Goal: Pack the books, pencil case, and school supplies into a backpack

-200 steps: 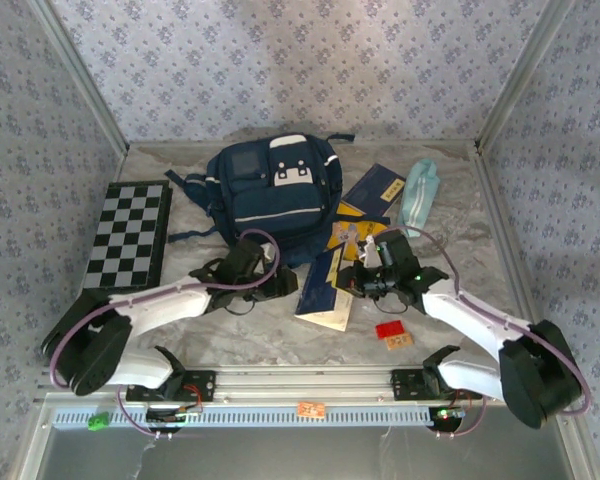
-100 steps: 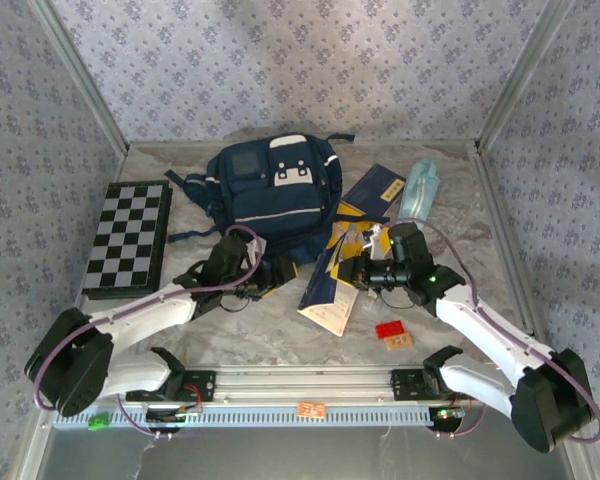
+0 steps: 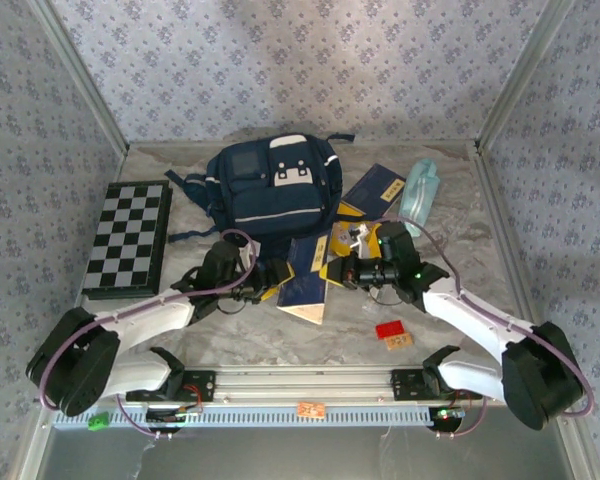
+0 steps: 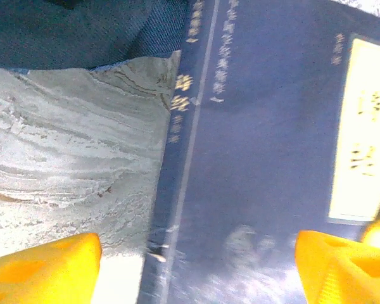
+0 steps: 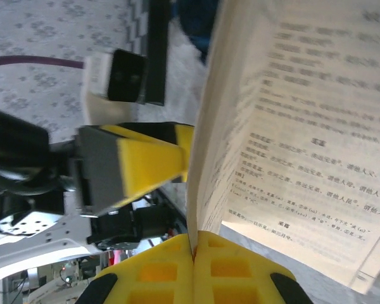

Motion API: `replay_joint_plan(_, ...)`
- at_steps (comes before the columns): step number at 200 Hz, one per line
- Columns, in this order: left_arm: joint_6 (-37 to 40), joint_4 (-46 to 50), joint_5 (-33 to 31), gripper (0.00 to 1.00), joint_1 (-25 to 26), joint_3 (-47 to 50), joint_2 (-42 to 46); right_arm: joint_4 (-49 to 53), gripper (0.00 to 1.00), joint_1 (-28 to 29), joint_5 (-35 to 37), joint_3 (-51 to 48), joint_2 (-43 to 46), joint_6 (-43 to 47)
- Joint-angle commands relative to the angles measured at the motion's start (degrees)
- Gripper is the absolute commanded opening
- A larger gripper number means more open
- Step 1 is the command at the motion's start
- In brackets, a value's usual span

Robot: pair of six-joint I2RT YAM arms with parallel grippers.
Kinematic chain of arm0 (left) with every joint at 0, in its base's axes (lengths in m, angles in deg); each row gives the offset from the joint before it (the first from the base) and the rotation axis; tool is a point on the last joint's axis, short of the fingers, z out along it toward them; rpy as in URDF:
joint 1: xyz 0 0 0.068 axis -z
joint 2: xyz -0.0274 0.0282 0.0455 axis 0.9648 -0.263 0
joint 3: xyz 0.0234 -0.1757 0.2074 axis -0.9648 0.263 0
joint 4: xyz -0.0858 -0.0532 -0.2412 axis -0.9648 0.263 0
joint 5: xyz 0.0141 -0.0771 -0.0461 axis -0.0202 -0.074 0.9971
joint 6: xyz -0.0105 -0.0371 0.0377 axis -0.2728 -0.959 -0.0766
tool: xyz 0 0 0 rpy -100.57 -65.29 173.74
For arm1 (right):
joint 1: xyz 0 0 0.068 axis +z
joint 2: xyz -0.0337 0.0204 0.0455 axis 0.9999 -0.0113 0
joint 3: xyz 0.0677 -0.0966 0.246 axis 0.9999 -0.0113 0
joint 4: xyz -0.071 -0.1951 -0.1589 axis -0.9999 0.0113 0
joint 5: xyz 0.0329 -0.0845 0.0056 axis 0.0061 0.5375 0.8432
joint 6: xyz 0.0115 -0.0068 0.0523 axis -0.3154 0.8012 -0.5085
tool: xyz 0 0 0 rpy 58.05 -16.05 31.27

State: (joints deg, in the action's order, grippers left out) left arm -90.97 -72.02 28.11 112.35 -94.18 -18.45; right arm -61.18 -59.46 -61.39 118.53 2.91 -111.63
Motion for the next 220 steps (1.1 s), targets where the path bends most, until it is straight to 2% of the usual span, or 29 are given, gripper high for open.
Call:
replay_joint_plan(1,-1.69,-5.65,1.16,0.74,-0.08,0.81,-1.47,-3.26,0.00,-1.69,-0.09,-3.43,-1.44,-0.02)
replay_joint_plan(26,-1.29,-7.07,0.93,0.67,0.34,0.99,-2.91,-5.68,0.00,-2.29,0.45,-5.44,-3.54,-0.27)
replay_joint_plan(57,2.95,-1.85,-2.37,0.68,0.43,0.95,-3.79,-7.02,0.00,-2.26,0.66,-5.92,-5.94,-0.24)
replay_joint_plan(99,11.37,-2.07,-5.40,0.72,1.33,1.02,-5.08,-6.47,0.00,-2.41,0.98,-5.24,-6.86,0.46)
replay_joint_plan(128,16.25,-7.25,-3.31,0.73,1.96,-0.04,-9.36,-6.47,0.00,-2.46,1.12,-4.76,-7.40,0.49)
replay_joint_plan(156,17.68,-11.85,-1.91,0.72,2.21,-0.83,-14.21,-7.07,0.00,-2.29,0.97,-4.65,-8.17,0.28)
replay_joint_plan(178,16.10,-21.19,2.20,0.67,3.05,-0.56,-17.46,-6.99,0.00,-2.20,1.19,-4.67,-8.28,0.24)
replay_joint_plan(196,16.45,-20.94,1.28,0.65,4.48,-1.90,-18.97,-6.65,0.00,-2.13,1.30,-4.61,-8.32,0.45)
replay_joint_plan(220,15.79,-23.10,1.21,0.55,4.58,-1.47,-19.68,-6.47,0.00,-2.29,1.46,-4.68,-8.42,0.63)
